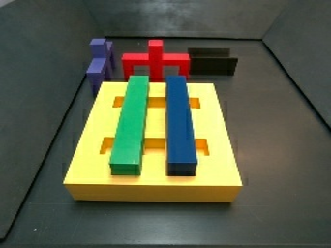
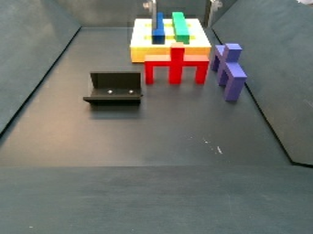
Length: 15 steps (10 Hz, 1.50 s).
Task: Pick up the purple object. Move up. Move to above the board. Insert the purple object.
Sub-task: Pick up the purple object.
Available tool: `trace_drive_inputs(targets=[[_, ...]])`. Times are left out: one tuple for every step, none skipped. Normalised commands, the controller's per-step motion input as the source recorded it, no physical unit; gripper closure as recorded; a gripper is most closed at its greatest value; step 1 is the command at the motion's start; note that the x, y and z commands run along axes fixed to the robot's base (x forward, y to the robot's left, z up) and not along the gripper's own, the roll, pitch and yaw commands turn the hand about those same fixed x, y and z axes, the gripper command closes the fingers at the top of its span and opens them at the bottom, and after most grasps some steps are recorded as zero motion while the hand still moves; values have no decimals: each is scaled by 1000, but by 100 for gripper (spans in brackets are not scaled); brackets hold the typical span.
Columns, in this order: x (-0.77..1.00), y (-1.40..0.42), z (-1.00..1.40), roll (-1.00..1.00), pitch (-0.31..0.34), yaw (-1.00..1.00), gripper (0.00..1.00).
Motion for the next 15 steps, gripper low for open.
trace_drive_inputs(targets=[[0,0,-29,0,0,0,0],[0,-91,-26,0,-16,0,0],[-11,-83,0,0,-1,0,0],[-3,-120,0,0,-3,0,0],[-20,-163,0,10,-7,0,0],[0,-191,0,16,-1,0,0],[0,-257,0,23,-9,0,0],[0,-303,0,36,-10,0,0],[-37,-260,0,34,-17,0,0],[-63,-220,0,27,-14,0,0],[9,-346,0,66,0,14,0],[71,-437,0,94,0,17,0],[0,-366,0,66,0,0,0],[0,-317,0,44,-10,0,0],[0,-380,0,69,0,-3,0]])
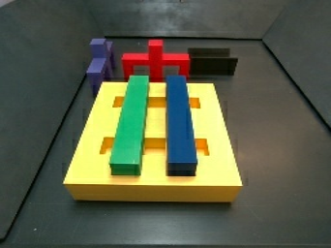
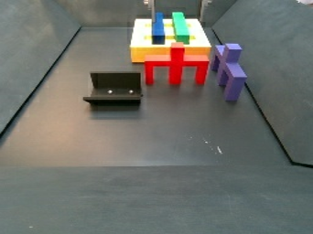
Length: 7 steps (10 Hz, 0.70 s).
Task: Pick up the purple object. Move up. Move to above the board. Insert the purple object.
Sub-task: Pick up the purple object.
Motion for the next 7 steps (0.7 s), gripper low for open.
trace_drive_inputs(targets=[[0,-420,0,81,0,0,0],[0,-354,0,71,0,-51,0],[-23,-260,0,70,0,-186,0],[-289,-137,-26,0,-26,-440,0],[-529,0,-77,-11,-93,-606,0],[-549,0,-91,-40,-91,-643,0],[-529,3,-94,-47,-87,-686,0]])
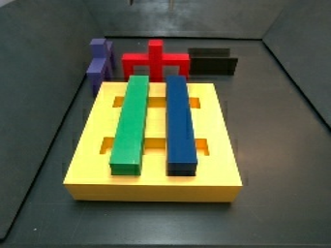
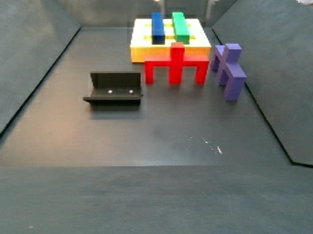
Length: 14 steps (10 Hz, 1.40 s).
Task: Pick up the purple object. Move up. Move to above the board. Insert the purple object.
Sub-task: Pick up the purple object.
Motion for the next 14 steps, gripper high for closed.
trace_drive_inputs(targets=[[-523,9,-111,-54,-93,-686,0],[-500,0,-131,-71,-97,-700,0],[-471,0,-109,-74,-101,-714,0],[-443,0,-89,-73,-106,-726,0],[-389,0,-77,-87,-121,-749,0],[-300,0,-69,-123,-156,-780,0],[-243,0,-54,-144,-187,-783,0],[-194,0,-31,-146,-189,-809,0],[-169,0,-26,-127,-169,-820,0],[-146,-17,-31,-111,-151,-840,0],[-40,-106,-46,-67,-114,-880,0],[0,-140,-66,-57,-94,-906,0],[0,-143,-71,-71,-110,-897,0],[0,-149,-57,-80,-126,-894,0]])
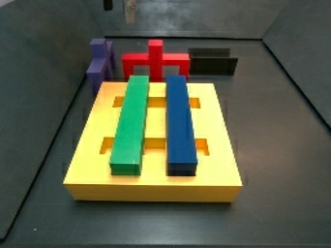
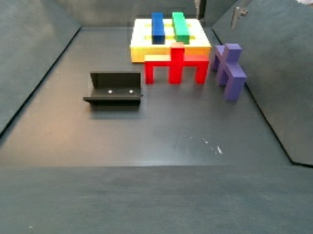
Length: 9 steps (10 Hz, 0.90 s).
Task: Pick up the purple object. Move up. Move to above the board. Insert the purple object.
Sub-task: Pick up the purple object.
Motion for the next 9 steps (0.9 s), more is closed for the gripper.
trace_drive_inputs(targets=[[0,-163,-86,-81,-159,-849,0],[0,-166,-214,-86,-211,-809,0],[0,-154,-254,-84,-200,-840,0],[0,-26,-226,-103,-144,-1000,0],[-106,-9,-209,-167,-177,-889,0],[-254,0,-203,-106,-131,-849,0],[-274,0,-160,-47,-33,-843,0],[-260,0,-160,-10,0,-886,0],[-257,6,-186,-11,0,-883,0]])
